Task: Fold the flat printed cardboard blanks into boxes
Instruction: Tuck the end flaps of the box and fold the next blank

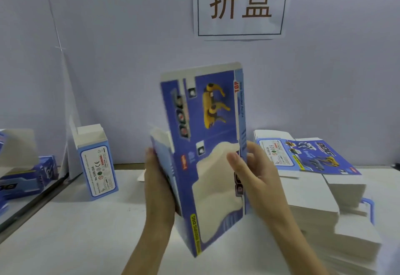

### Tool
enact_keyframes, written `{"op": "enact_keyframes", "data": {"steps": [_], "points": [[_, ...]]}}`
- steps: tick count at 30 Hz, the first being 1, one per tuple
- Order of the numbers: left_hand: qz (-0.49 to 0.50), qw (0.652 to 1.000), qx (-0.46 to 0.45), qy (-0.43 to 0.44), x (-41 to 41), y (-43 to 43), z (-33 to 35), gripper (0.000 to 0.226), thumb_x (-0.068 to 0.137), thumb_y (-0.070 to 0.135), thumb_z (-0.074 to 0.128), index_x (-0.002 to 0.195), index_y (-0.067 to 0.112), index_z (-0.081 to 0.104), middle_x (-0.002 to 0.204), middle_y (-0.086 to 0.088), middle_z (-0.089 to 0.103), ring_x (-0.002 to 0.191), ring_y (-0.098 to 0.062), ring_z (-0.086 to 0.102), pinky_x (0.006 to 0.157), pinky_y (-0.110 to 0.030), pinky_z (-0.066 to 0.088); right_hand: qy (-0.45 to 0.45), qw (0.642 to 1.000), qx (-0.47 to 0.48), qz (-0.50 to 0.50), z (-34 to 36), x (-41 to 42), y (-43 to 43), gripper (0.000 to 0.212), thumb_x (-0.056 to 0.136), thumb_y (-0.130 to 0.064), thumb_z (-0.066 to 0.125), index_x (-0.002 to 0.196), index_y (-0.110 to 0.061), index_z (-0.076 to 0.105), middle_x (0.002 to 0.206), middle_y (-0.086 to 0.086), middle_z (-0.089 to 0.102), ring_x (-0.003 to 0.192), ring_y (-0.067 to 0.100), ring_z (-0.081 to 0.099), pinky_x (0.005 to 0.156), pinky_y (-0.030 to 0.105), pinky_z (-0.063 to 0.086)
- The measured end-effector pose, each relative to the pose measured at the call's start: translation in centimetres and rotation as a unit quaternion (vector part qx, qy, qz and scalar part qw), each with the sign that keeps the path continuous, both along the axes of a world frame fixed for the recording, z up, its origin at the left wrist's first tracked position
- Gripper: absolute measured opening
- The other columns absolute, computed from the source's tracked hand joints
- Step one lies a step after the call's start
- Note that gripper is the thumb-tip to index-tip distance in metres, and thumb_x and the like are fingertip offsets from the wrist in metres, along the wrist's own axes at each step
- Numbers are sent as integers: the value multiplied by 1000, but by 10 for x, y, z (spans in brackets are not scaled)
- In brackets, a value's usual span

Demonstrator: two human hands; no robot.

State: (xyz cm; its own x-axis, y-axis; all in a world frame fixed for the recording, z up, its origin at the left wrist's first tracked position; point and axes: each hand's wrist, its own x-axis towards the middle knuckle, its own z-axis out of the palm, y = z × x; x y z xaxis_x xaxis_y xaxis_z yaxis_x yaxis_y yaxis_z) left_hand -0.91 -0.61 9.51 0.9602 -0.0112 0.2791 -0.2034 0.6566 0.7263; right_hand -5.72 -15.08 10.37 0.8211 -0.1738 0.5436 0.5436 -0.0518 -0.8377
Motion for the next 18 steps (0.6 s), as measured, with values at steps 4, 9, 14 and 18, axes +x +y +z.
{"op": "enact_keyframes", "data": {"steps": [4,9,14,18], "points": [[21,997,63,-42,-8,1,6,46,72,62,36,70,41,77,80,7,76,71,-15,73,62,-31,59,32,998,25,40,1,-1,-2,25,86,-33,68,103,-15,64,89,0,73,79,14,71,58,20,54],[130,983,117,-47,0,12,0,52,61,79,40,62,37,72,69,3,74,64,-17,73,55,-26,58,17,997,71,-16,2,-2,-5,22,77,-33,64,77,-12,66,70,3,70,63,16,67,51,21,52],[135,981,135,-45,-1,9,1,57,69,75,39,71,29,71,71,2,74,64,-15,72,52,-20,55,10,999,38,-30,0,0,-4,19,76,-35,67,79,-16,67,68,-1,66,61,14,62,53,20,51],[120,970,178,-115,-3,3,4,47,81,60,43,116,30,54,99,14,69,93,-5,68,58,-10,50,-32,987,88,-133,-4,3,-2,25,77,-38,68,76,-13,65,61,6,56,58,15,53,49,26,48]]}}
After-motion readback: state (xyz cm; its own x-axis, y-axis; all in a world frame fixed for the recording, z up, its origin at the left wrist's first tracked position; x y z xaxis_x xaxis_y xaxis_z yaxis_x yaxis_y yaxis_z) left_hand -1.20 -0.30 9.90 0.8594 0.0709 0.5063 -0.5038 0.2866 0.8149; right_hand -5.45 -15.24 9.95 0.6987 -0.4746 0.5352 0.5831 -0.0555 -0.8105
